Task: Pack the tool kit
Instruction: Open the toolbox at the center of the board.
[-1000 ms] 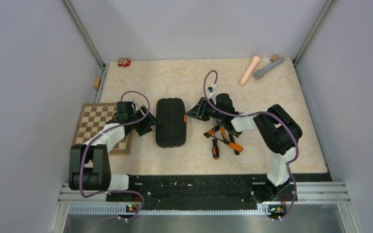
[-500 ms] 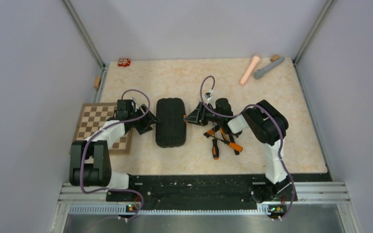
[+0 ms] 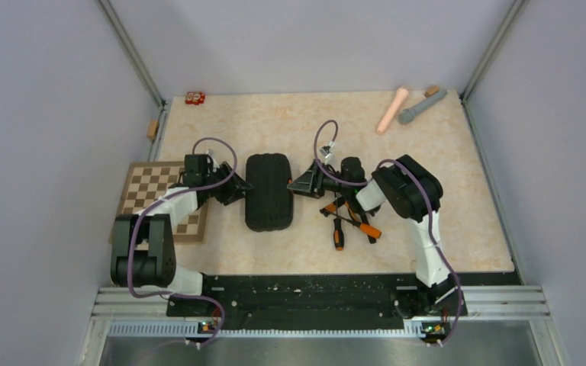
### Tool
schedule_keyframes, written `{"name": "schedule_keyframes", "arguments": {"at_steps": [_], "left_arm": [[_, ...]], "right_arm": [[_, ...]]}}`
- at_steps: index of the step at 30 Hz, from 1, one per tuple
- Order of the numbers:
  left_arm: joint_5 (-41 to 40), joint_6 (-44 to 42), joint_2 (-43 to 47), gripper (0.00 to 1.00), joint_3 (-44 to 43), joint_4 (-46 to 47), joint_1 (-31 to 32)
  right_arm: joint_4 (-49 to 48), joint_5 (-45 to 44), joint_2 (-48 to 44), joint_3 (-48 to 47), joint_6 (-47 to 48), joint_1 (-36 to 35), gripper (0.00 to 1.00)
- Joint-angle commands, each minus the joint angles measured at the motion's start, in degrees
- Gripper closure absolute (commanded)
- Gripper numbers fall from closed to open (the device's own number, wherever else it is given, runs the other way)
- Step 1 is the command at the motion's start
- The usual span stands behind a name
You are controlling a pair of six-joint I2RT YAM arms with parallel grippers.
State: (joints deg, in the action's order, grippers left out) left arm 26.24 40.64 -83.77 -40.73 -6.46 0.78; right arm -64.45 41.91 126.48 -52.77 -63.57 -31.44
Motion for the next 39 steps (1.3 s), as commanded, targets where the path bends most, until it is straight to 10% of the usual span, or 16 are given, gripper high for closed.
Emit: {"name": "schedule_keyframes", "arguments": {"at_steps": [1,7,16,39], "left_arm": [[-4.91,-1.86,-3.39,0.5,1.24,-2.82,0.38],[-5.29,-2.16,-4.17,0.5,1.44,-3.01,0.42],[-5.76,-2.32,-4.49,0.5,1.27,-3.35,0.44],[-2.76,-1.89,-5.0,0.5,1.56,-1.98,0.43]], "right_arm": [[-6.9,1.96,1.71,-3.84,-0.72,-0.57,0.33],[-5.69,2.34,3.26,-5.87,-0.95,-0.55,0.28],[21.0,-8.03,-3.16,-6.13,9.7,-0.91,0.25],[2.11,-1.16,-7.38,-4.56,4.91,-2.4,0.39]]}}
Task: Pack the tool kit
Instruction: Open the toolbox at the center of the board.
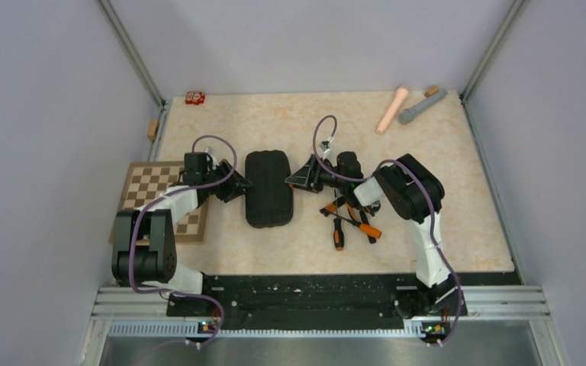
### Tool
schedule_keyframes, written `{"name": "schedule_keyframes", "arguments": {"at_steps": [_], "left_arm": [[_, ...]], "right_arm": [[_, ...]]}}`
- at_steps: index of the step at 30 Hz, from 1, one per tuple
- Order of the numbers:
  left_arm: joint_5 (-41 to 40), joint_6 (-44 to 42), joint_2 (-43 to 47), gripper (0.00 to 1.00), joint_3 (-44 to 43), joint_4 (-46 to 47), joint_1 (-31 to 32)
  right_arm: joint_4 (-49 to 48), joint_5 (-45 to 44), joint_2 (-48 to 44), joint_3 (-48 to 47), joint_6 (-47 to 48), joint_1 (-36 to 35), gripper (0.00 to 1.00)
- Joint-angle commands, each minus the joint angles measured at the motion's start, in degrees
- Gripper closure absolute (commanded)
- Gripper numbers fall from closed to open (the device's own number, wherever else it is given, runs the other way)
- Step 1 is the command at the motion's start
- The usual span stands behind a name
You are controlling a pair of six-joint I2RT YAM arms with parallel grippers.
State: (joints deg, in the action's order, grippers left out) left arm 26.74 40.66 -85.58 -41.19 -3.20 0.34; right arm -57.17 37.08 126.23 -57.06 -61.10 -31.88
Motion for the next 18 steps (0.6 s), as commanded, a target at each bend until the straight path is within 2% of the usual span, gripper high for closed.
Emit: {"name": "schedule_keyframes", "arguments": {"at_steps": [1,13,16,18], "left_arm": [[-3.13,-1.77,-3.07,0.48,2.1,-5.17,0.81],[-0.33,0.75,0.86,0.29,2.1,-4.29,1.03],[1.32,2.27,1.38,0.29,2.07,-2.77,1.07],[2.72,3.98,1.47,0.34,2.7,-0.62,1.49]], "right_arm": [[-4.73,3.57,-7.91,-0.33,2.74,-2.04,0.4],[-2.7,3.35,-10.67,-1.85,3.2,-3.27,0.41],[-2.71,3.67,-11.53,-1.89,2.91,-3.45,0.41],[-2.28,3.44,-12.73,-2.0,2.98,-3.66,0.41]]}}
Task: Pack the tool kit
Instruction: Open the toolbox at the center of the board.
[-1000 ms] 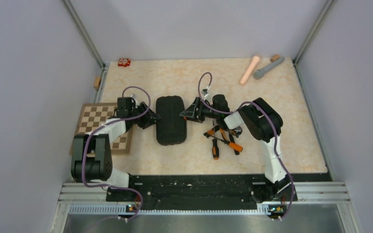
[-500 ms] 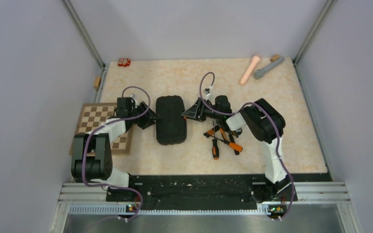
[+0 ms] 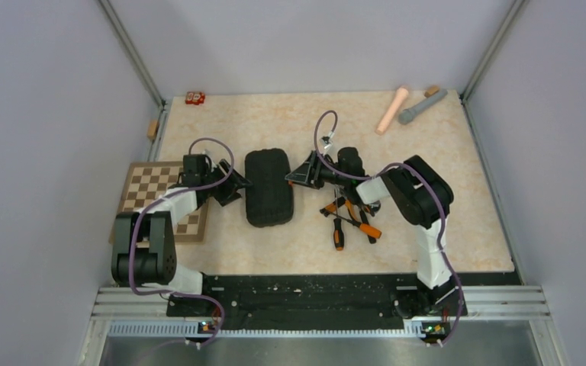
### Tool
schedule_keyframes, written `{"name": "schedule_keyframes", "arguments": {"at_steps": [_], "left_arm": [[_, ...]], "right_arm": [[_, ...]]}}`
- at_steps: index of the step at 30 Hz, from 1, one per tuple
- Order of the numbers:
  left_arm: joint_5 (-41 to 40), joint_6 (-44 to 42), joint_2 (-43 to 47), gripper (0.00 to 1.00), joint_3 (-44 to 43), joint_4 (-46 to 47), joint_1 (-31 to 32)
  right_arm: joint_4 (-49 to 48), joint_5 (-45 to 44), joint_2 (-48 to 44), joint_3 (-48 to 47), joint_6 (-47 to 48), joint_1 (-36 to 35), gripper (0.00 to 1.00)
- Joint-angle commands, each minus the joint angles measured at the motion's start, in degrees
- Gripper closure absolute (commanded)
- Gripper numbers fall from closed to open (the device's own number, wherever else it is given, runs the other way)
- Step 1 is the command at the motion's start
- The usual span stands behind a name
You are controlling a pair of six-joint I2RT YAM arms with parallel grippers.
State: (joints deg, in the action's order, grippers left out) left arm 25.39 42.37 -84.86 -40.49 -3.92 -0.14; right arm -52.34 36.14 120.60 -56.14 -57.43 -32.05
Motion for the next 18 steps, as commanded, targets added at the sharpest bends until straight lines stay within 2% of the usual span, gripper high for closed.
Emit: {"name": "schedule_keyframes", "arguments": {"at_steps": [1,4,10,18], "left_arm": [[4.54,3.19,0.8,0.37,2.36,1.13,2.29],[5.5,5.31,0.97,0.42,3.28,3.38,3.3],[6.6,8.93,2.64,0.45,5.71,8.56,3.66],[6.59,13.78,4.3,0.45,11.04,15.2,3.66]], "right_arm": [[-6.59,4.23,-7.88,-3.15,-0.48,-3.54,0.41],[-3.89,4.24,-9.55,-4.27,0.55,-3.95,0.42],[5.07,3.19,-12.36,-7.38,4.94,-5.74,0.42],[24.39,-1.52,-13.95,-14.53,16.3,-10.15,0.43]]}}
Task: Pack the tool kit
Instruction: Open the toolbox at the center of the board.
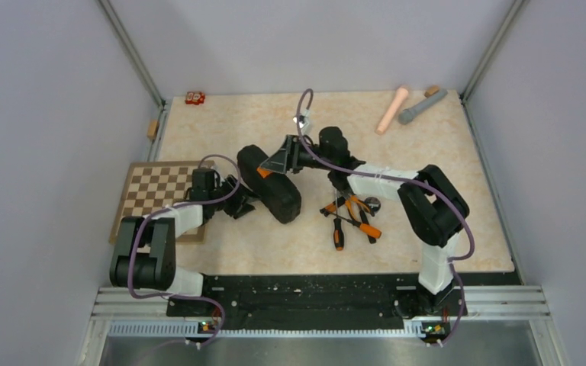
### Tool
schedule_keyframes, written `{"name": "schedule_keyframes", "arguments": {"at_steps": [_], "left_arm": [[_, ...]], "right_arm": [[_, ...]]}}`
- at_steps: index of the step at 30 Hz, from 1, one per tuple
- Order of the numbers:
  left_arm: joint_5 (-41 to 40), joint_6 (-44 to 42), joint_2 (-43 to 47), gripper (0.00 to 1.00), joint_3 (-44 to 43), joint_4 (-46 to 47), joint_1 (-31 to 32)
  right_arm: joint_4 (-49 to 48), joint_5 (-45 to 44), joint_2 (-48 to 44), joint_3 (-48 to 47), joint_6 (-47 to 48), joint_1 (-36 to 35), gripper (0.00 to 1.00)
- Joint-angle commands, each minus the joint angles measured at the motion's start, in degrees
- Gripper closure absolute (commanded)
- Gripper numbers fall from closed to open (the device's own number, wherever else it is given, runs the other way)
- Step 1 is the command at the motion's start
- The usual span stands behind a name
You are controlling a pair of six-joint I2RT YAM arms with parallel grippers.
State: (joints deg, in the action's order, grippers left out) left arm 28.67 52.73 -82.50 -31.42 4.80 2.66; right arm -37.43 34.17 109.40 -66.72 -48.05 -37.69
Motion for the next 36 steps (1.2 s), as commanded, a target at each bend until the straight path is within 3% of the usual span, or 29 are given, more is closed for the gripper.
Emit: {"name": "schedule_keyframes", "arguments": {"at_steps": [1,16,28,32,36], "left_arm": [[3.02,3.66,2.33,0.46,2.58,6.99,0.86],[-1.82,1.81,9.77,0.46,4.17,3.13,0.77],[-6.33,1.9,17.66,0.44,3.55,-1.53,-0.02],[-7.93,2.52,20.47,0.38,1.27,-3.4,-2.1],[-10.17,2.97,20.58,0.2,-3.27,-4.02,-4.49]], "right_arm": [[11.32,-0.31,-2.72,-4.75,8.15,-5.04,0.43],[26.88,-5.98,-5.73,-10.26,17.81,-6.51,0.42],[24.76,-5.68,-1.16,-9.41,15.6,-9.86,0.43],[24.82,-5.73,-1.12,-9.44,15.66,-10.39,0.43],[25.21,-5.78,-0.95,-9.65,15.97,-10.6,0.43]]}}
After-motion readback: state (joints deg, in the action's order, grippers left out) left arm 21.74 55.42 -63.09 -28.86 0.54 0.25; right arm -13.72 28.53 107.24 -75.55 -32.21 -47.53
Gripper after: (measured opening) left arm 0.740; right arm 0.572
